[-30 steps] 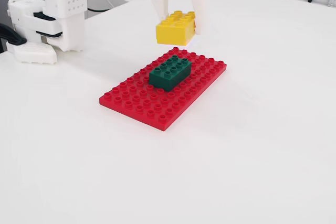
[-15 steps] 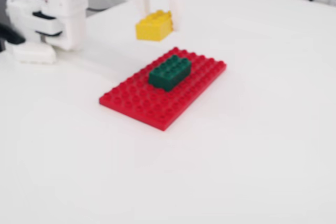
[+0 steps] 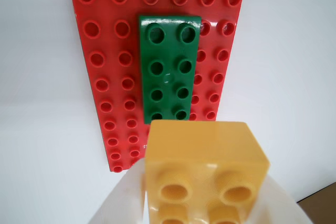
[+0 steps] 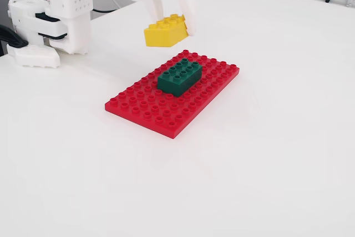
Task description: Put yellow lego brick onto the green one
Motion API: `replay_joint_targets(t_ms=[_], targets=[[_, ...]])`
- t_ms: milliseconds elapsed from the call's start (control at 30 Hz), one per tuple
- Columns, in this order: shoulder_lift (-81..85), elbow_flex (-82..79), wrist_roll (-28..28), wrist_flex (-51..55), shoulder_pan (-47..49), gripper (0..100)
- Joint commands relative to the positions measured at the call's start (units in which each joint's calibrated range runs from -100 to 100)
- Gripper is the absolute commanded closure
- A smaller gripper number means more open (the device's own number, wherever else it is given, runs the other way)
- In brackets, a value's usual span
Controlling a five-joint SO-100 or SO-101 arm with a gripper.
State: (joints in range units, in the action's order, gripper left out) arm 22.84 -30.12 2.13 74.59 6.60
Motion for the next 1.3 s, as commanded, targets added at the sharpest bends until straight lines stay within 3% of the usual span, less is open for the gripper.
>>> replay_joint_targets(t_ms=[0, 567, 967, 1267], targets=[[1.0, -0.2, 1.0, -2.4, 0.2, 92], [-8.7, -1.7, 2.3, -9.1, 0.6, 92], [-8.6, -1.4, 2.4, -9.2, 7.8, 92], [-8.7, -1.7, 2.4, -9.2, 7.8, 92]])
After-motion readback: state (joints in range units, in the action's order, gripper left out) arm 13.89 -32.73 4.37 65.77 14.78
